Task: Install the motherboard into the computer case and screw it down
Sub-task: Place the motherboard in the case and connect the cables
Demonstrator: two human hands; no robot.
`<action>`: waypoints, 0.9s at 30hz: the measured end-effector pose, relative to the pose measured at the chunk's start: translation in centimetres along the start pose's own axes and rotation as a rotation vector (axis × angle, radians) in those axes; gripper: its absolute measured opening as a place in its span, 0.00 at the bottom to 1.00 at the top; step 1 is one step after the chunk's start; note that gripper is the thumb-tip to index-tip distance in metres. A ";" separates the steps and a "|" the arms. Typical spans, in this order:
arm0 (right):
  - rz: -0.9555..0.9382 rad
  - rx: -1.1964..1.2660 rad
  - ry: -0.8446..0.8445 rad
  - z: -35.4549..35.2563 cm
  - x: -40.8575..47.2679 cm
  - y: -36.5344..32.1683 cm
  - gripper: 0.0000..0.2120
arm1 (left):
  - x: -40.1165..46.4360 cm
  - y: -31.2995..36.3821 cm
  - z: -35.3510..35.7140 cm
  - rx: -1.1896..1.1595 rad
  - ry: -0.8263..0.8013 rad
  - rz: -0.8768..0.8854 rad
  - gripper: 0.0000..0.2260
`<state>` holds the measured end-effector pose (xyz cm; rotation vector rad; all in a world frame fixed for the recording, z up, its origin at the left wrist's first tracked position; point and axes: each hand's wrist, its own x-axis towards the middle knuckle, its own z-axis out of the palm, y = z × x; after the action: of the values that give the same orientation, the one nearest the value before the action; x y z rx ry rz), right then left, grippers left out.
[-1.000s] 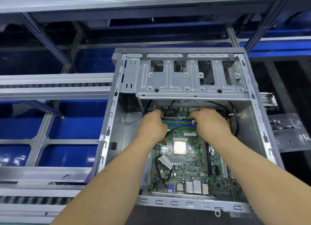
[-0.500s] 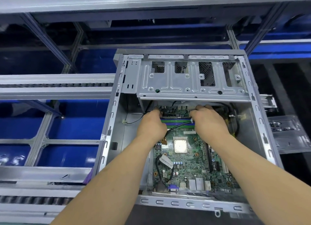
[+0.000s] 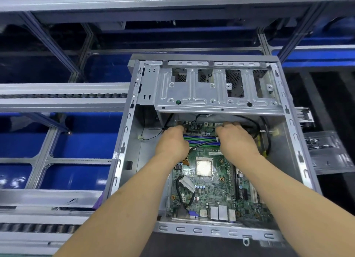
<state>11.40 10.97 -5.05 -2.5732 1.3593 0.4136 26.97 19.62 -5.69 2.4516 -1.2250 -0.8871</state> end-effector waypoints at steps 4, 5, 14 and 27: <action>-0.004 -0.015 -0.027 -0.3 0.0 -0.1 0.19 | 0.1 -0.1 0.0 -0.005 -0.011 -0.004 0.19; -0.005 -0.019 -0.032 -0.3 -0.1 -0.1 0.19 | 0.1 -0.1 0.0 -0.006 -0.015 -0.003 0.20; 0.098 -0.304 0.088 -1.1 -2.6 -0.8 0.17 | 0.4 -0.4 0.3 0.023 0.002 0.007 0.20; 0.288 -0.204 -0.392 -1.0 -4.5 -0.6 0.23 | 0.3 -0.1 0.0 0.039 -0.025 0.012 0.20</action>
<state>9.60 14.46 -2.56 -2.2701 1.5990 1.0916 27.14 19.50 -5.89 2.4681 -1.2764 -0.9019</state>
